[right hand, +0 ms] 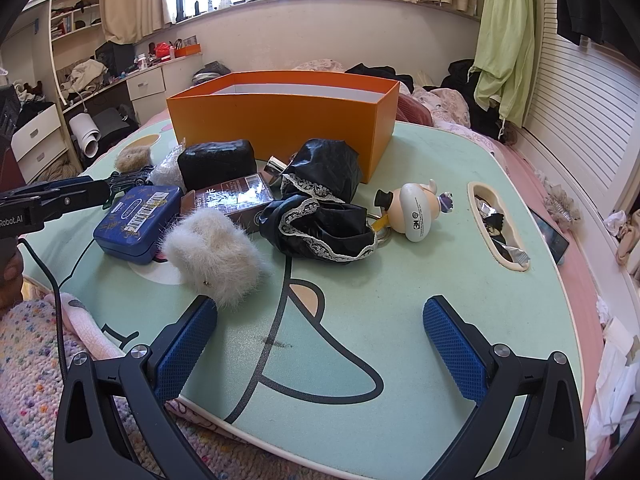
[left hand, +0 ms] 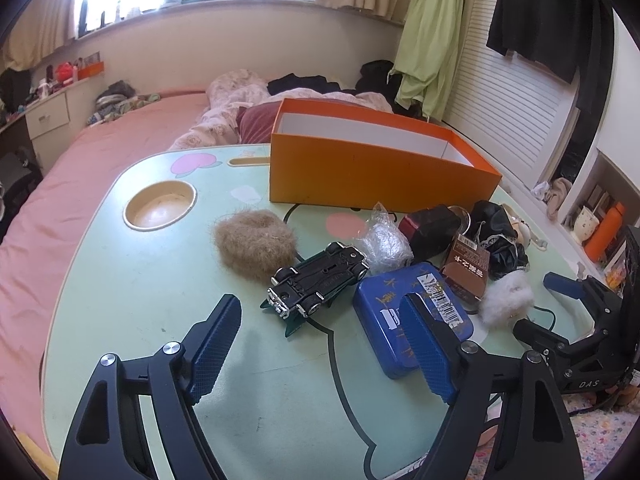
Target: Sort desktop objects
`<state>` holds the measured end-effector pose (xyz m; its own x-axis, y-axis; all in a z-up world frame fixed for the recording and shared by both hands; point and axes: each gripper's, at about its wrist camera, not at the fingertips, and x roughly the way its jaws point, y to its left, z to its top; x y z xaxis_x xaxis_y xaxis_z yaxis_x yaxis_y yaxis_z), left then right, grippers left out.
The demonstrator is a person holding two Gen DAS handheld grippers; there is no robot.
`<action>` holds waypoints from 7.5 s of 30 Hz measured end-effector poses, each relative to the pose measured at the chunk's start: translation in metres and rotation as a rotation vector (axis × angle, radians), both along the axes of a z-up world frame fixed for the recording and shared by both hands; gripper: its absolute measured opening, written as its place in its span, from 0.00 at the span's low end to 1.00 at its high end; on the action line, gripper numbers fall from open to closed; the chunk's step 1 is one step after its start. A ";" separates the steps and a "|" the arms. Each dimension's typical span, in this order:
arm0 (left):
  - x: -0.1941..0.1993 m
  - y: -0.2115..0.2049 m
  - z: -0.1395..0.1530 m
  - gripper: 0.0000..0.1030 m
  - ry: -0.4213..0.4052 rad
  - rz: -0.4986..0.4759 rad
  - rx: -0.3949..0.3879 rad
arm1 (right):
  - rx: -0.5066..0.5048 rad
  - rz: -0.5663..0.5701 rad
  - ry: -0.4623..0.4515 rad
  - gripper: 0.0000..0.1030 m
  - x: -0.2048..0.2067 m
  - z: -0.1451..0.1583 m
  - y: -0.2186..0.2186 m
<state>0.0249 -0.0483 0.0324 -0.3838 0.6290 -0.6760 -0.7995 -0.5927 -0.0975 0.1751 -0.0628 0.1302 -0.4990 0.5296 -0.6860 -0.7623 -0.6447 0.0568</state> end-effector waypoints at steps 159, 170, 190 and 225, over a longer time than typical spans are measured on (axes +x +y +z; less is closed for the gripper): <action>-0.018 0.084 -0.024 1.00 0.037 -0.005 -0.171 | -0.086 -0.215 -0.068 1.00 -0.066 0.004 0.074; -0.022 0.080 -0.027 1.00 0.027 0.017 -0.161 | -0.081 -0.214 -0.073 1.00 -0.067 0.005 0.073; -0.022 0.084 -0.025 1.00 0.033 -0.024 -0.167 | -0.083 -0.210 -0.070 1.00 -0.067 0.007 0.072; -0.018 0.085 -0.027 1.00 0.044 -0.048 -0.169 | -0.090 -0.216 -0.071 1.00 -0.066 0.007 0.074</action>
